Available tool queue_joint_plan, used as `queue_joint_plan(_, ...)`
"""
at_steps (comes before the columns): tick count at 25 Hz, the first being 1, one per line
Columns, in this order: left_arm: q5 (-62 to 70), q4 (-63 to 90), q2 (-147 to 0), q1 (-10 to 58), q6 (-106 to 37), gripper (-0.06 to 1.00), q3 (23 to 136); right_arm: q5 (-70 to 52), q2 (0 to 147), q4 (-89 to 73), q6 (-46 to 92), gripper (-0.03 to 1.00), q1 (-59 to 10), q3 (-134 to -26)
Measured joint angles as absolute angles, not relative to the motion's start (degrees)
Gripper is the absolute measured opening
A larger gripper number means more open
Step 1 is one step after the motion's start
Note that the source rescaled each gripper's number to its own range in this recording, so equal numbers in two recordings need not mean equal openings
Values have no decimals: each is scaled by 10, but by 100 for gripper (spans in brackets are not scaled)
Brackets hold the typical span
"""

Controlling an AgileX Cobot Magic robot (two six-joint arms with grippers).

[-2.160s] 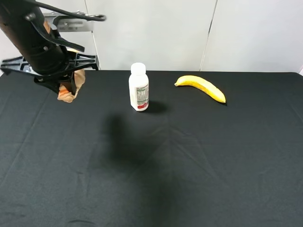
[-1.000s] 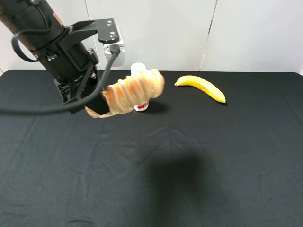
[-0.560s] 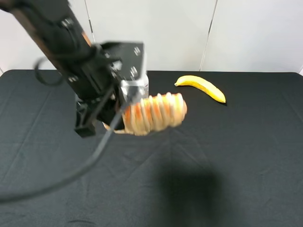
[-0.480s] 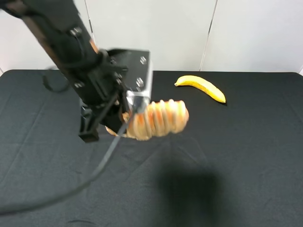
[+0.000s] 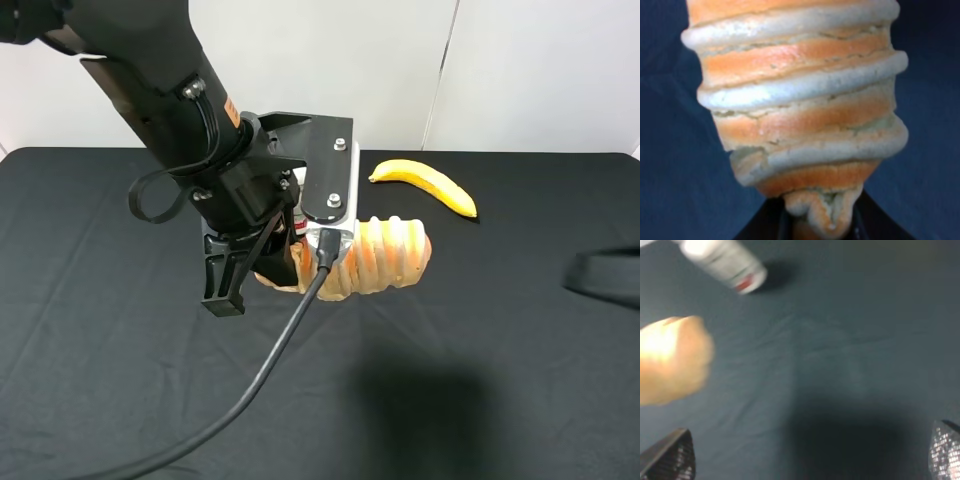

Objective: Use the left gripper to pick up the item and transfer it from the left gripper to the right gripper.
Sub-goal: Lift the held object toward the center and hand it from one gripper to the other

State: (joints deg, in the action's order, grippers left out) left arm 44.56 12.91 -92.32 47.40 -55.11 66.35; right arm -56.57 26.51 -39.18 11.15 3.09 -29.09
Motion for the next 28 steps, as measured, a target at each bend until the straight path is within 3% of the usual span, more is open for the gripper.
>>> queue_joint_plan(12,434,129,-923,474,-551,2,663,-549,465,-581,369,100,28,-291)
queue_joint_plan(22,432,129,-923,474,-551,2,663,-502,576,-634,462,100,-74,-292)
queue_joint_plan(28,432,129,-923,474,-551,2,663,-492,637,-704,535,100,-91,-292)
